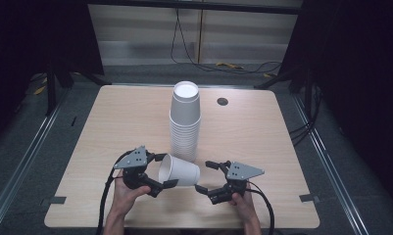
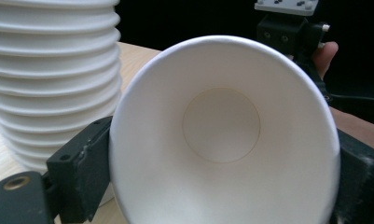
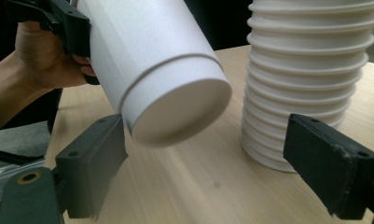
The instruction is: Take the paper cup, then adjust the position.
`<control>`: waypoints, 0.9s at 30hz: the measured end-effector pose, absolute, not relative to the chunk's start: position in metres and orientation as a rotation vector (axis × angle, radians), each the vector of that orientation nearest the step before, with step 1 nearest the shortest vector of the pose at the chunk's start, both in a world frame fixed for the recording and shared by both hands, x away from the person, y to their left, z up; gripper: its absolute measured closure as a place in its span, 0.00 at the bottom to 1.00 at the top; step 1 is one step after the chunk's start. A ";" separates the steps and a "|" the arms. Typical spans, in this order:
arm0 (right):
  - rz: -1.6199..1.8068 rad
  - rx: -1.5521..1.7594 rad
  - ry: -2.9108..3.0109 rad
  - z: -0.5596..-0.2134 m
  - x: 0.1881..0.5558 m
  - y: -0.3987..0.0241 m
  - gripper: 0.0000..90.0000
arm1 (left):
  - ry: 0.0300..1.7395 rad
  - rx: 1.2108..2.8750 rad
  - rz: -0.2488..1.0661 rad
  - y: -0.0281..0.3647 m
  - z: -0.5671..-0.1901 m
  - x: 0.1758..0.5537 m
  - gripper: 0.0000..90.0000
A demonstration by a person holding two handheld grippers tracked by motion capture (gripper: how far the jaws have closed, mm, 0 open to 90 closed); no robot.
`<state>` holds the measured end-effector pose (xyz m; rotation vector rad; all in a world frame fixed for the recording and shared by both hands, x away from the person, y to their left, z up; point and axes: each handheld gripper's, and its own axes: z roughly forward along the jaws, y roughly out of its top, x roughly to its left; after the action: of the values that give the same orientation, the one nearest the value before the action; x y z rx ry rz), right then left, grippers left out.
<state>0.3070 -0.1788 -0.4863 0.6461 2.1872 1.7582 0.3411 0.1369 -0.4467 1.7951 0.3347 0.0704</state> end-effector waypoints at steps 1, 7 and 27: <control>1.751 0.653 2.179 -0.486 0.307 -0.180 0.14 | 0.341 1.790 0.075 0.139 -0.446 0.341 0.11; 1.693 0.689 2.131 -0.489 0.308 -0.183 0.15 | 0.362 1.790 0.090 0.146 -0.445 0.341 0.11; 1.531 0.916 1.752 -0.502 0.307 -0.195 0.14 | 0.480 1.795 0.188 0.181 -0.437 0.348 0.11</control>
<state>0.3069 -0.1954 -0.5024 0.9163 1.7516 1.5315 0.3479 0.1805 -0.4372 1.7950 0.4797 0.1884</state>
